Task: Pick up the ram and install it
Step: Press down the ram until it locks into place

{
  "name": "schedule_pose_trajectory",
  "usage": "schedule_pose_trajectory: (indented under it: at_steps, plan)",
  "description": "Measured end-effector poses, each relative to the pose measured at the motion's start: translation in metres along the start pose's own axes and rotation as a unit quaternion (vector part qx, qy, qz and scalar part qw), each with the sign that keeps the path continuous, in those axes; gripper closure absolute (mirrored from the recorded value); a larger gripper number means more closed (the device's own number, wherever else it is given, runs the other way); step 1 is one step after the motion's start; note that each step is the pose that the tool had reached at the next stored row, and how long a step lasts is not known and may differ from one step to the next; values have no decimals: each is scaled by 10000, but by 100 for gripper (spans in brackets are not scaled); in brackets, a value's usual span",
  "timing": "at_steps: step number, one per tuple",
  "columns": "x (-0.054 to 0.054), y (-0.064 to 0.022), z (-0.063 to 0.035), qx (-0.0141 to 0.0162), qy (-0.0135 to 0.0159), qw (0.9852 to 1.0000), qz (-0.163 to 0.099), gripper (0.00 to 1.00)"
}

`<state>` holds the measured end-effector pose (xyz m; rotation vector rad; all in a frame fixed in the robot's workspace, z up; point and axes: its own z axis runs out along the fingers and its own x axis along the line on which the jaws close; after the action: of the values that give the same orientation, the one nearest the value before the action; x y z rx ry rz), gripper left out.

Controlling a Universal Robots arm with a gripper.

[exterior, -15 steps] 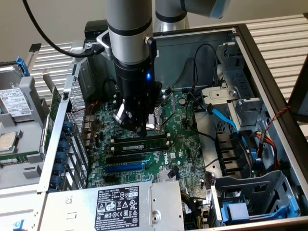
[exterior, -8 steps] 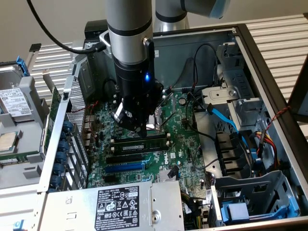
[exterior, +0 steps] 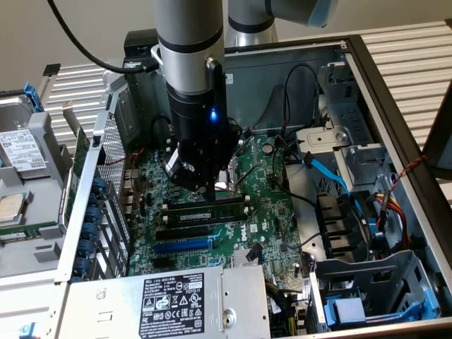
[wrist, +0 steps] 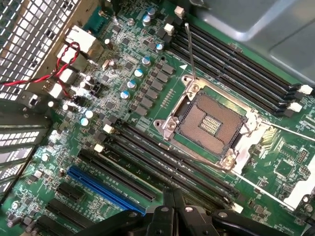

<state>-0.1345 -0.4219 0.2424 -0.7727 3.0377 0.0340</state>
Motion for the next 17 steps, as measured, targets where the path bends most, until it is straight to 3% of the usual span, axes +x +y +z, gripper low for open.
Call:
schedule_pose_trajectory:
  at_steps: [6,11,17]
  plan:
    - [0,0,0,8,-4,9993,363,89]
    - [0,0,1,21,-4,9979,646,89]
    - [0,0,-1,76,22,9959,904,89]
